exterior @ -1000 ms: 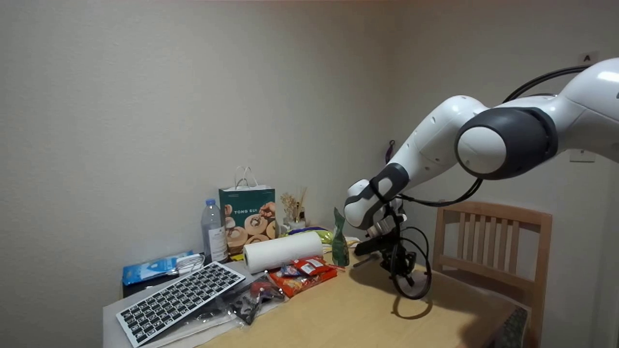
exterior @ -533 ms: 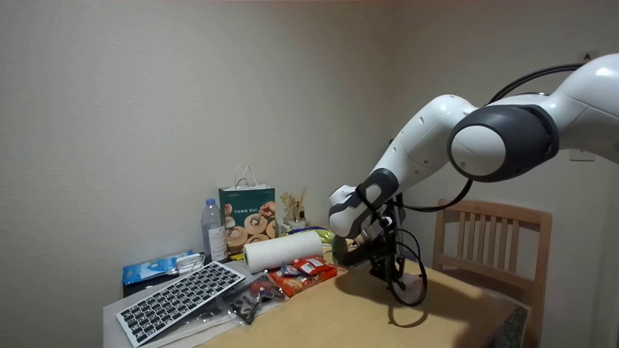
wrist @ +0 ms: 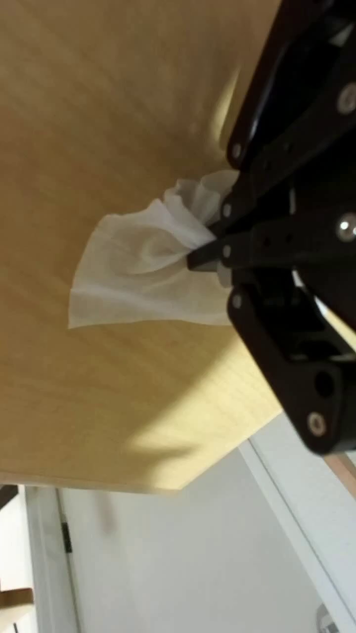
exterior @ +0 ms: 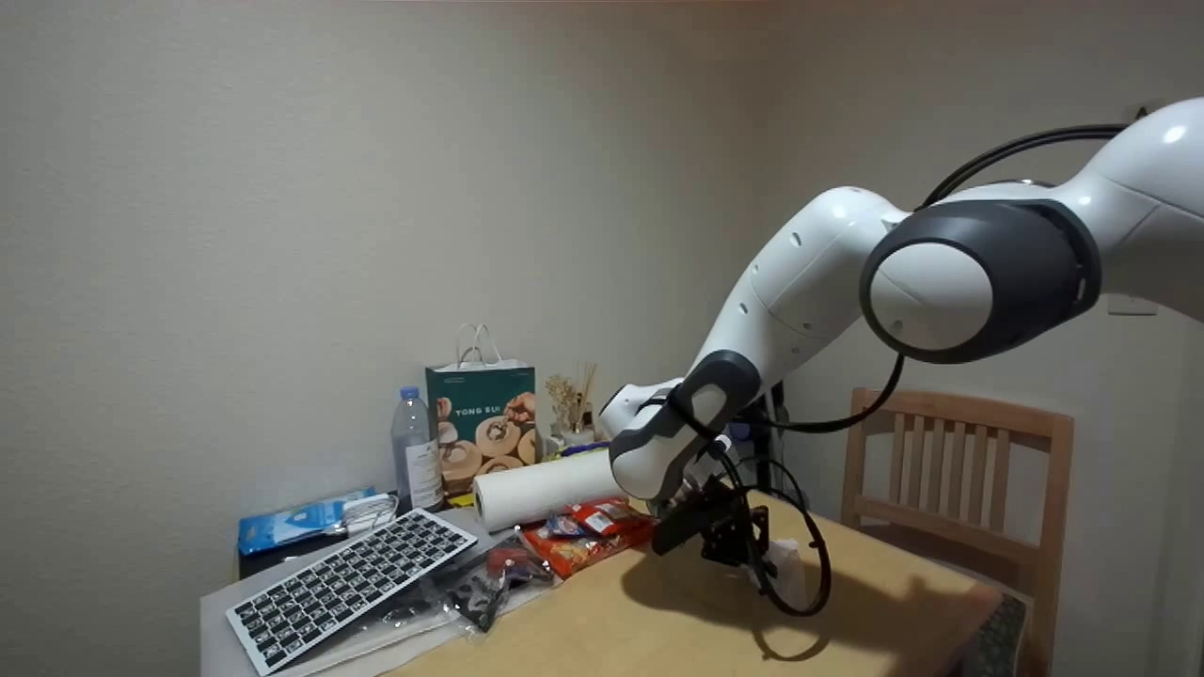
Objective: Wipe the table with the napkin
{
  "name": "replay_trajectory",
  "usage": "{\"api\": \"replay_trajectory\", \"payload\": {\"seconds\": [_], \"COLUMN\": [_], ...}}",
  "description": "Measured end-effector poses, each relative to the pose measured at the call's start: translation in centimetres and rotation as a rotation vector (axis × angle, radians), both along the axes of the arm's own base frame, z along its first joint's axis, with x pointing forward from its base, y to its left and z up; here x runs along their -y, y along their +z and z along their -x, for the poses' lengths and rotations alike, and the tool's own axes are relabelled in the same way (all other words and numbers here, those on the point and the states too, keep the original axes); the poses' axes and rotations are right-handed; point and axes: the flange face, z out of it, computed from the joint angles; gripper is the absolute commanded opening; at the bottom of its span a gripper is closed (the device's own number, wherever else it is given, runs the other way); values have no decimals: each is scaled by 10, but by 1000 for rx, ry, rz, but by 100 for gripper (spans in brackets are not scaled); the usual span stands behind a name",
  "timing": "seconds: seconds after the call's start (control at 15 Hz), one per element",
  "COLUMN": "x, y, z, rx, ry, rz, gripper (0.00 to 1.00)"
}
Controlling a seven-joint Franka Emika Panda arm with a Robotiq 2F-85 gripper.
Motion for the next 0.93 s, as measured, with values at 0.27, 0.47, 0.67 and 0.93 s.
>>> {"api": "replay_trajectory", "payload": {"seconds": [0.27,0.47,0.67,0.93], "x": [-64,-62,-58,-109], "y": [-7,-6,-6,-10], "z": [10,9,9,14], "rx": [-44,-41,-41,-71], "ry": [158,155,151,299], "rz": [49,50,50,64], "gripper": [1,0,0,0]}}
